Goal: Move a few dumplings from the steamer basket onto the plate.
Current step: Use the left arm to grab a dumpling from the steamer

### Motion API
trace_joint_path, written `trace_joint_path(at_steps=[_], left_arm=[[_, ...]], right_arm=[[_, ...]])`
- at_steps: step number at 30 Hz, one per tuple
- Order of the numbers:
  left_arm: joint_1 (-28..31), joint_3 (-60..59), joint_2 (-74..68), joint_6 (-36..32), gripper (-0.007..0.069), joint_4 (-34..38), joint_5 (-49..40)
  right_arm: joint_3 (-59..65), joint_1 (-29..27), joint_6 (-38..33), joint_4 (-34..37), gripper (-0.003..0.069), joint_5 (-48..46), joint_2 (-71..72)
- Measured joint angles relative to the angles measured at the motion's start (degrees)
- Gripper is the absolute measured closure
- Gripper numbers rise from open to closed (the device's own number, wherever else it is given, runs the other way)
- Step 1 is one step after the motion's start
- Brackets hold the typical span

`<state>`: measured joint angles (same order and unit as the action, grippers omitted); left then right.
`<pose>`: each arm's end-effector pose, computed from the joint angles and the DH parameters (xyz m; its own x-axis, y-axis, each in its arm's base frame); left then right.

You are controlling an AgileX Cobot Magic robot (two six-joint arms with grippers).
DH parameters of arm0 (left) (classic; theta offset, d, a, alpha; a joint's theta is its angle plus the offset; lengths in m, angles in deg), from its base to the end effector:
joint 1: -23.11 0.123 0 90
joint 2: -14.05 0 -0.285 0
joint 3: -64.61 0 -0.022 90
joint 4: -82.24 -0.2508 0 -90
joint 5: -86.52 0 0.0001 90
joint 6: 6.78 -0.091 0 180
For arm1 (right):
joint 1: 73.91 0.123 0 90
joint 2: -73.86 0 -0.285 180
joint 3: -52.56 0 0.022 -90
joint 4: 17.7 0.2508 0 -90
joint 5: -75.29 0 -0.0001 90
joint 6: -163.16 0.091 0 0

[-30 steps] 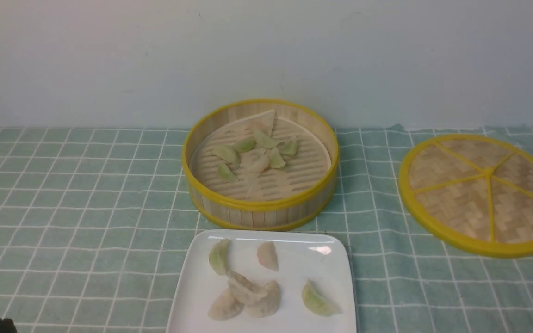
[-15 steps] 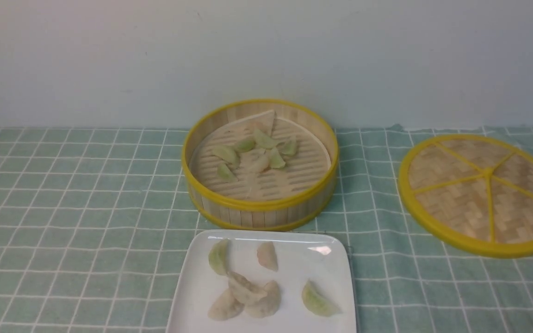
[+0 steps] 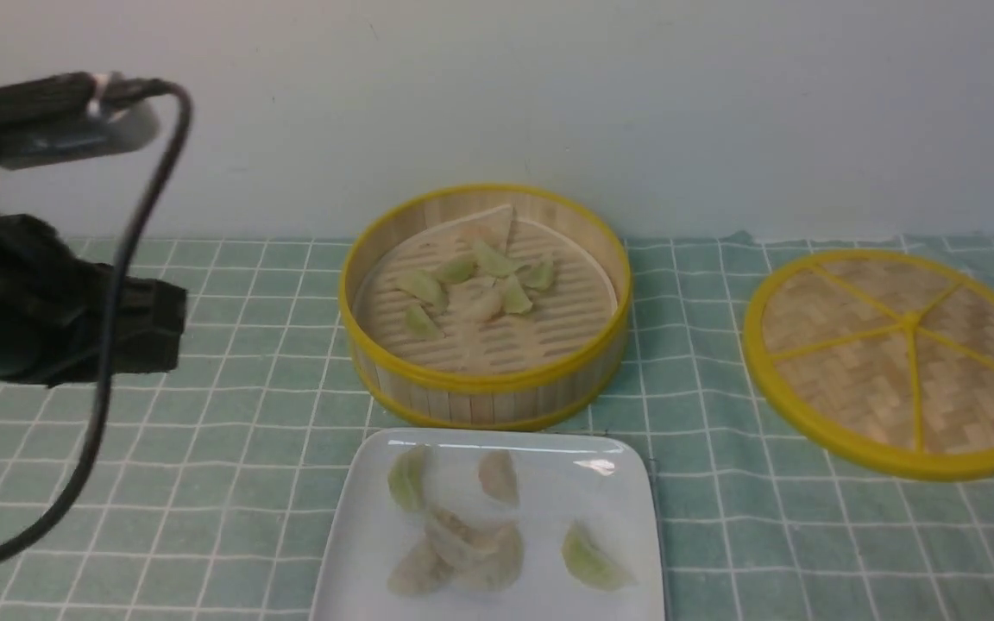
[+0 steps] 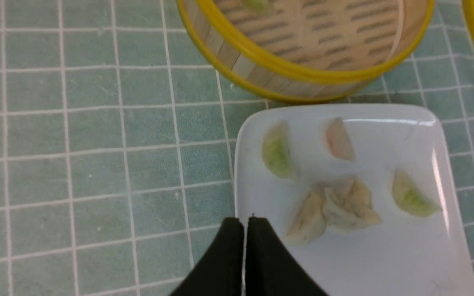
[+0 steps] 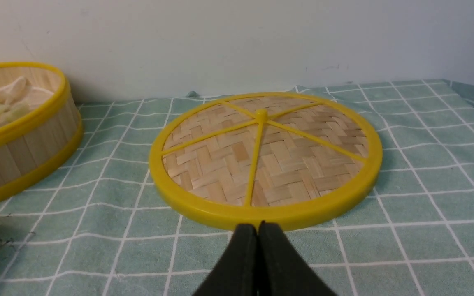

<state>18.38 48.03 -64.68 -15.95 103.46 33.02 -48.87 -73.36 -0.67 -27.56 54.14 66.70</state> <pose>0.2405 -0.0465 0.3282 -0.8486 0.0060 -0.5290 0.1810 0.9429 -0.2797 0.0528 -0.0051 0.1731 -0.2775 0.1183 -0.9534 0.0839 0.9916 0.0987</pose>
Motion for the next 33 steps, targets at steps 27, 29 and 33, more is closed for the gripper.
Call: trace_joint_path(at_steps=[27, 29, 33], left_arm=[[-11.8, 41.5, -48.1, 0.2, 0.0328, -10.9, 2.1], [-12.7, 45.4, -53.4, 0.2, 0.0234, -12.7, 2.9], [-14.2, 48.7, -58.2, 0.5, 0.0176, -16.4, 2.9]], right_arm=[[0.0, 0.0, -0.1, 0.0, 0.0673, 0.0, 0.0], [0.0, 0.0, -0.1, 0.0, 0.0673, 0.0, 0.0], [0.0, 0.0, -0.1, 0.0, 0.0673, 0.0, 0.0]])
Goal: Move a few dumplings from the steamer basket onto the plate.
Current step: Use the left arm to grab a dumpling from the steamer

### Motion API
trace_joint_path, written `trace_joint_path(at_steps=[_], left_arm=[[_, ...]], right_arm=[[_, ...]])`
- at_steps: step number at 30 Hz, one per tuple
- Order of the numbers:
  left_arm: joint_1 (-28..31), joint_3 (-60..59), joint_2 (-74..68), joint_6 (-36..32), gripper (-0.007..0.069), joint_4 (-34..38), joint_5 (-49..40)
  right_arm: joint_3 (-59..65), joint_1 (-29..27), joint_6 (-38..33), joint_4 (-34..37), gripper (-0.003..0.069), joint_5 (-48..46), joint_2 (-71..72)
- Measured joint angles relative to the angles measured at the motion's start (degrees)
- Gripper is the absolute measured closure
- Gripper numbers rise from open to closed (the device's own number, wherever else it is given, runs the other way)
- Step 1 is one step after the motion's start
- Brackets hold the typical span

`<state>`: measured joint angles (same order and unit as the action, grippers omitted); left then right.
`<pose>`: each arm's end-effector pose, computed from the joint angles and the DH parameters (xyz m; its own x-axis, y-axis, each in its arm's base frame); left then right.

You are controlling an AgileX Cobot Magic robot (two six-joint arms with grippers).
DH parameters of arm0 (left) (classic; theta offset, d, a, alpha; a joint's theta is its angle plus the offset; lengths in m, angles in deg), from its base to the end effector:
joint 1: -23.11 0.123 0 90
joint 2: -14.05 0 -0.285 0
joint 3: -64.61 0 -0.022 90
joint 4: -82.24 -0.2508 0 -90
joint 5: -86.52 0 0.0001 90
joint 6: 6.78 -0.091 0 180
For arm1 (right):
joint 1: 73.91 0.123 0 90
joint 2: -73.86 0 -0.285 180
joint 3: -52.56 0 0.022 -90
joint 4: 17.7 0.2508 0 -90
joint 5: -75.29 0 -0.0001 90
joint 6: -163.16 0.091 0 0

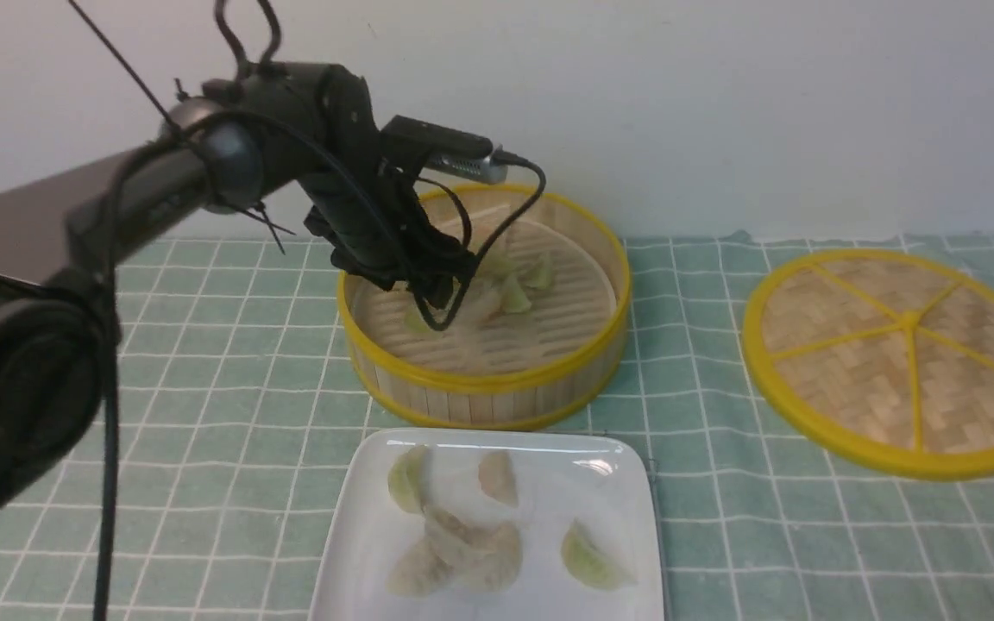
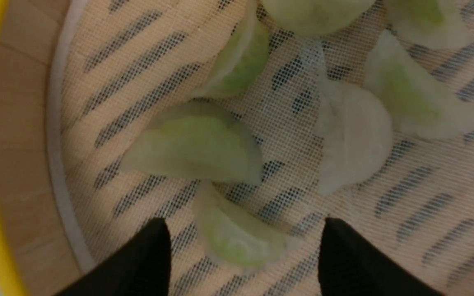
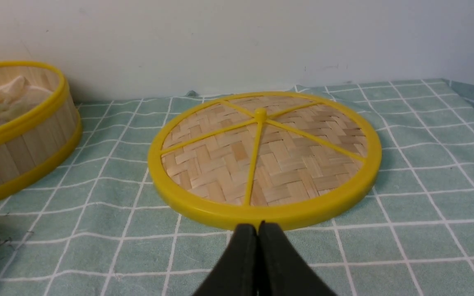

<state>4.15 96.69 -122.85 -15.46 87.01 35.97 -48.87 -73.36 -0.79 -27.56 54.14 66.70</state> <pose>0.4654 -0.1661 0.1923 -0.8205 0.3857 -0.4220 0.4324 0.9015 -0.0169 0.0528 -0.0051 0.1731 -0.2776 0.1163 -0.9536 0.0833 0.9918 0.0967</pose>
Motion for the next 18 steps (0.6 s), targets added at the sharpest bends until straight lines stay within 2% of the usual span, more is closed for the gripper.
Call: trace_joint_path(at_steps=[4, 9, 12, 13, 14, 18], left_arm=[[-1.5, 0.5, -2.9, 4.5, 0.0165, -5.8, 0.0], [-1.7, 1.1, -3.7, 8.7, 0.0167, -8.1, 0.0], [-2.0, 1.3, -3.9, 9.6, 0.0224, -8.0, -0.3], [-2.5, 1.5, -3.9, 9.8, 0.0291, -8.3, -0.4], [-2.8, 1.6, -3.9, 9.9, 0.0318, -8.5, -0.7], [-3.2, 3.0, -3.4, 9.9, 0.0316, -9.1, -3.8]], right_arm=[[0.0, 0.0, 0.0, 0.0, 0.0673, 0.0, 0.0], [0.0, 0.0, 0.0, 0.0, 0.0673, 0.0, 0.0], [0.0, 0.0, 0.0, 0.0, 0.0673, 0.0, 0.0], [0.0, 0.0, 0.0, 0.0, 0.0673, 0.0, 0.0], [0.0, 0.0, 0.0, 0.0, 0.0673, 0.0, 0.0], [0.0, 0.0, 0.0, 0.0, 0.0673, 0.0, 0.0]])
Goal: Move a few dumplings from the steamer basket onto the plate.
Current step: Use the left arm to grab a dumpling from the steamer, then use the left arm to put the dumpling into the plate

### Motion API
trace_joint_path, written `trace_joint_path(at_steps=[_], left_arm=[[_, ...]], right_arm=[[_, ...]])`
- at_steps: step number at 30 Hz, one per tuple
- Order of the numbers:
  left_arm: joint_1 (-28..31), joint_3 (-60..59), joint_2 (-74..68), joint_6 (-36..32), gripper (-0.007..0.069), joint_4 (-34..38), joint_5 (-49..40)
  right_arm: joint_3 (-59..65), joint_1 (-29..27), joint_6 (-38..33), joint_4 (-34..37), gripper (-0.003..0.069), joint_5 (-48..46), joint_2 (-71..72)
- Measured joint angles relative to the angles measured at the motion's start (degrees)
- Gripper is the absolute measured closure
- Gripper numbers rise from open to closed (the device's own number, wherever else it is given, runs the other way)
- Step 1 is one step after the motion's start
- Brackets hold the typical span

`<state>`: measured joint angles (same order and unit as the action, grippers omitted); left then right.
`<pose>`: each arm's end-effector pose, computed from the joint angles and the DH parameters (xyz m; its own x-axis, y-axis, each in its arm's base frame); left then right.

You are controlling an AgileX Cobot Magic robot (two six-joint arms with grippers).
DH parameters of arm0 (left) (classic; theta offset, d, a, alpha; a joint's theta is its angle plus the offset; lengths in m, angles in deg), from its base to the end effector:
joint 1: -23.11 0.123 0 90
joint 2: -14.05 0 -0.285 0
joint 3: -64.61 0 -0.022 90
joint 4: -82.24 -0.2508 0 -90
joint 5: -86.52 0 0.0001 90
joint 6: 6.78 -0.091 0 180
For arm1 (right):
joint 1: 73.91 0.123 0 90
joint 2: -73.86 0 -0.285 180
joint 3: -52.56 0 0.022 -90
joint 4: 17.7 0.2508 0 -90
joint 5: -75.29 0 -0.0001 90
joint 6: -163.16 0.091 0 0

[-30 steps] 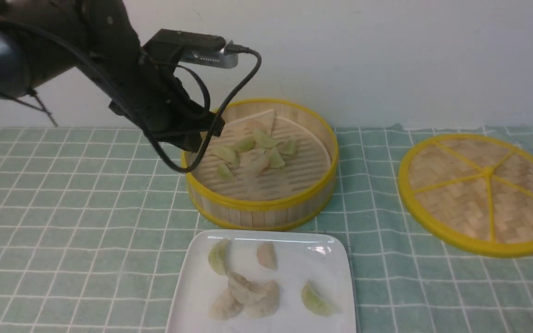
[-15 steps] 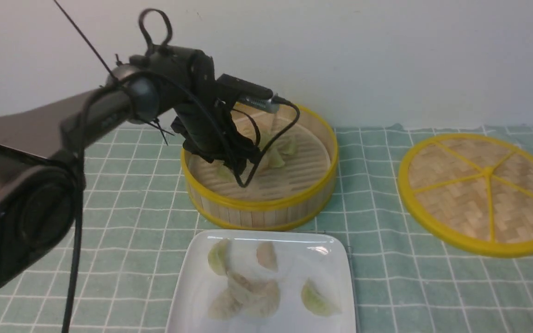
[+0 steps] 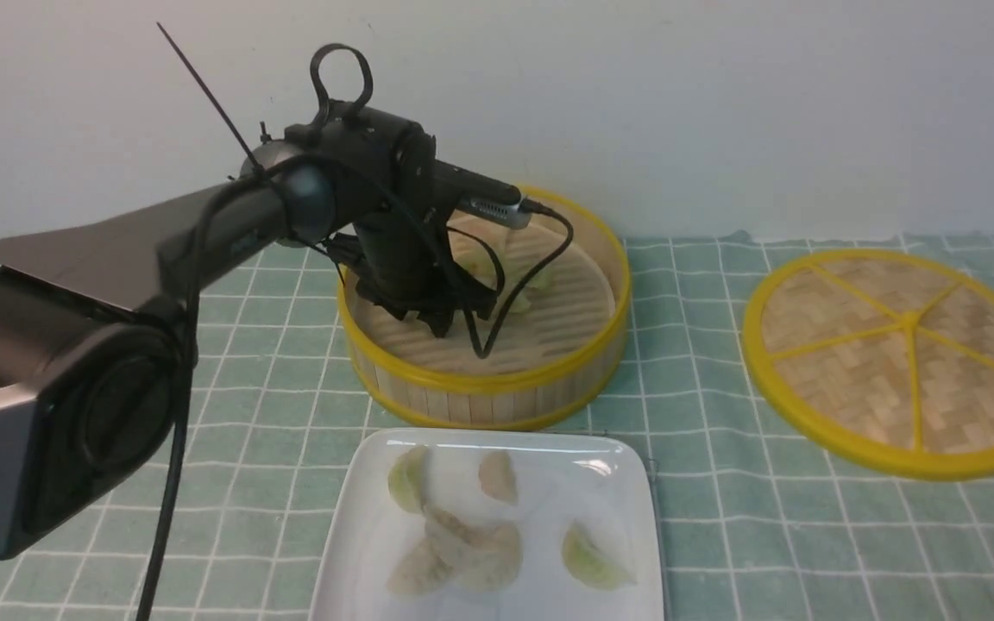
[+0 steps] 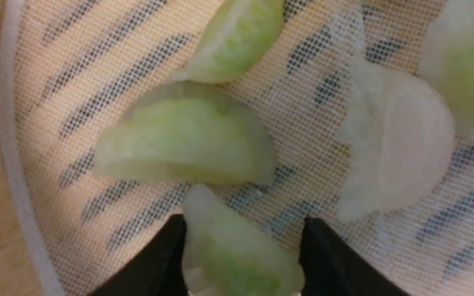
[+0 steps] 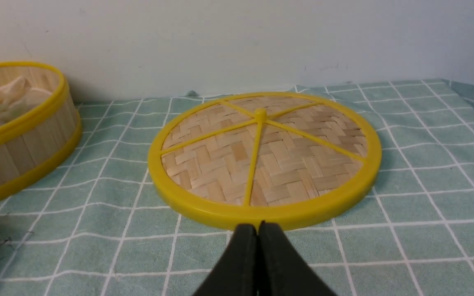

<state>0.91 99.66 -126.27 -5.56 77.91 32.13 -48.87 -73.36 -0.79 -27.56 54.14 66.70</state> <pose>0.4638 -0.1832 0.1750 -0.8593 0.3752 -0.3475 0.3770 0.9239 0.0655 0.0528 -0.0051 0.1731 -0.2776 0.1163 -0.9536 0.0833 0.9918 0.0967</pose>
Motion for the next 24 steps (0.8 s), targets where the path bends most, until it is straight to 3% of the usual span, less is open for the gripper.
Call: trace_joint_path(at_steps=[7, 12, 18, 24], left_arm=[[-0.4, 6.7, 6.6, -2.4, 0.0316, 3.8, -13.5], [-0.4, 6.0, 15.1, -6.5, 0.0316, 9.4, -15.9], [-1.9, -9.7, 26.7, -7.0, 0.0316, 15.3, -16.0], [-6.0, -25.9, 26.6, -7.2, 0.0316, 16.6, -12.9]], right_arm=[[0.0, 0.0, 0.0, 0.0, 0.0673, 0.0, 0.0], [0.0, 0.0, -0.7, 0.0, 0.0673, 0.0, 0.0], [0.0, 0.0, -0.9, 0.0, 0.0673, 0.0, 0.0], [0.0, 0.0, -0.9, 0.0, 0.0673, 0.0, 0.0]])
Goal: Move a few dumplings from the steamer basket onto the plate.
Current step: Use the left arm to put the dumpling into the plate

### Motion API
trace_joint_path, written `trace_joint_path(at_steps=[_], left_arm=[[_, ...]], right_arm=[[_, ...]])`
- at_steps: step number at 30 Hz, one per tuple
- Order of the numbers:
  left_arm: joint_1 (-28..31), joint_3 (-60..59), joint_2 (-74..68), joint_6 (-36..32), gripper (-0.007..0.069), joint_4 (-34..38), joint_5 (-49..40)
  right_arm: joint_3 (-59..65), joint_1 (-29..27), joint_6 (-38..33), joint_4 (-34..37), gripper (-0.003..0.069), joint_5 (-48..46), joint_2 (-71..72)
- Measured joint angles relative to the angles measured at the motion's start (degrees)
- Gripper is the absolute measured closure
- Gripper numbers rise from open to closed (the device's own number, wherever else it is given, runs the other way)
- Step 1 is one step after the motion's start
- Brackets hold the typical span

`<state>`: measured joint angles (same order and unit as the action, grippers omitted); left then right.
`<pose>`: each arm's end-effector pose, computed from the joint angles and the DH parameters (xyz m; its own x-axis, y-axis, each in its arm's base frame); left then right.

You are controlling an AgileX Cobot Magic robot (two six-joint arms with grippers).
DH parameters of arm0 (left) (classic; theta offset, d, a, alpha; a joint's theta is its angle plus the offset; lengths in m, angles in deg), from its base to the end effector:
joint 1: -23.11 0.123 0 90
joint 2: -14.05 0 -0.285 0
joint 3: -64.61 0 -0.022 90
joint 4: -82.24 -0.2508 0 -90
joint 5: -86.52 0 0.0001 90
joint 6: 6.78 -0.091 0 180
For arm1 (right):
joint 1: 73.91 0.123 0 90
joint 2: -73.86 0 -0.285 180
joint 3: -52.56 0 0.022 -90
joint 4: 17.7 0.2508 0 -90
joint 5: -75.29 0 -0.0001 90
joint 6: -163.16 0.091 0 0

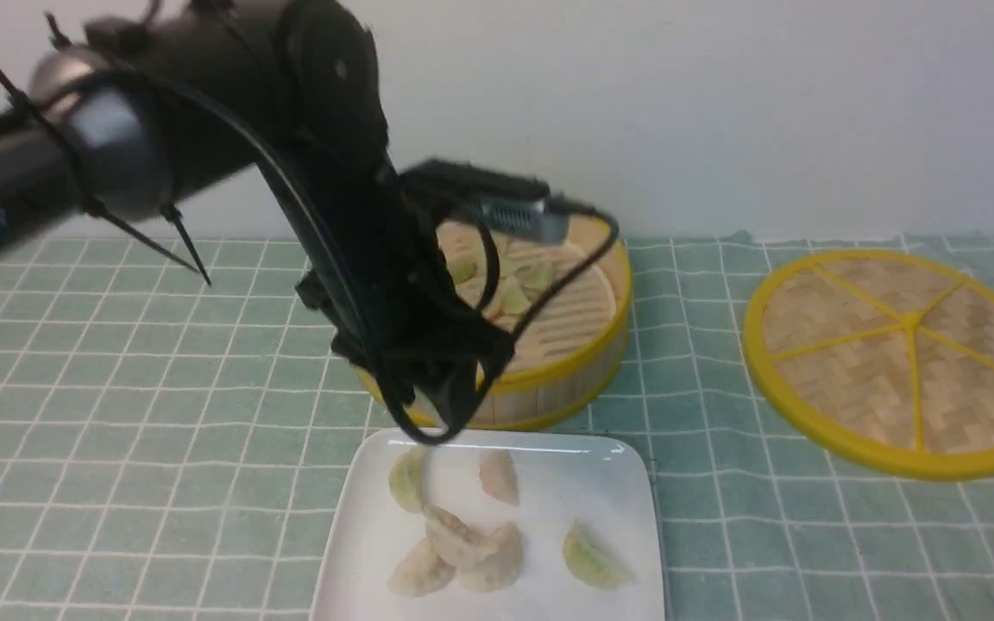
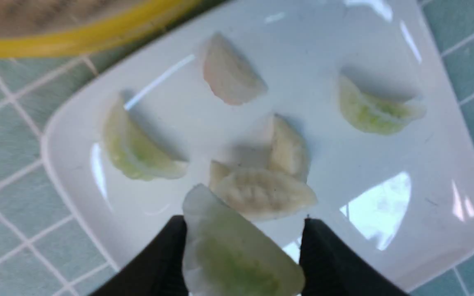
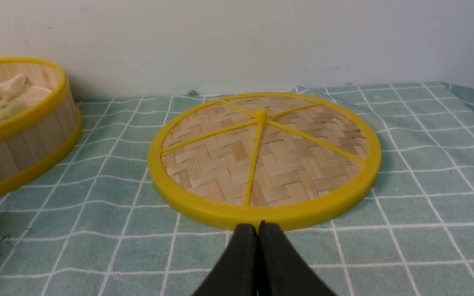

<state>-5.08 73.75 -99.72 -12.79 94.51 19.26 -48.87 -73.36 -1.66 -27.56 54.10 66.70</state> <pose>0.3233 -0.1935 0.2535 -0.8610 0.4849 -0.1533 0.5072 0.8405 -0.1906 0.0527 -0.0051 0.1730 -0.2795 0.1012 -0.9548 0.0792 0.9935 0.0821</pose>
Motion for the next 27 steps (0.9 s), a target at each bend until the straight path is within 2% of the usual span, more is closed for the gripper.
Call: trace_joint_path(at_steps=[5, 9, 15, 19, 20, 23, 27], left_arm=[[-0.5, -3.1, -5.1, 0.0, 0.0316, 0.1, 7.4], [-0.5, -3.1, -7.5, 0.0, 0.0304, 0.3, 9.3], [-0.5, -0.7, -8.0, 0.0, 0.0094, -0.6, 8.2], [-0.5, 7.1, -8.2, 1.5, 0.0028, -5.9, 4.5], [-0.5, 8.0, -8.2, 1.8, 0.0028, -6.3, 4.3], [-0.3, 17.4, -8.4, 8.7, 0.0027, -15.8, 2.6], [1.7, 25.3, -9.7, 12.9, 0.0033, -18.0, 1.4]], right_arm=[[0.0, 0.0, 0.0, 0.0, 0.0673, 0.0, 0.0], [0.0, 0.0, 0.0, 0.0, 0.0673, 0.0, 0.0], [0.0, 0.0, 0.0, 0.0, 0.0673, 0.0, 0.0], [0.0, 0.0, 0.0, 0.0, 0.0673, 0.0, 0.0], [0.0, 0.0, 0.0, 0.0, 0.0673, 0.0, 0.0], [0.0, 0.0, 0.0, 0.0, 0.0673, 0.0, 0.0], [0.0, 0.0, 0.0, 0.0, 0.0673, 0.0, 0.0]])
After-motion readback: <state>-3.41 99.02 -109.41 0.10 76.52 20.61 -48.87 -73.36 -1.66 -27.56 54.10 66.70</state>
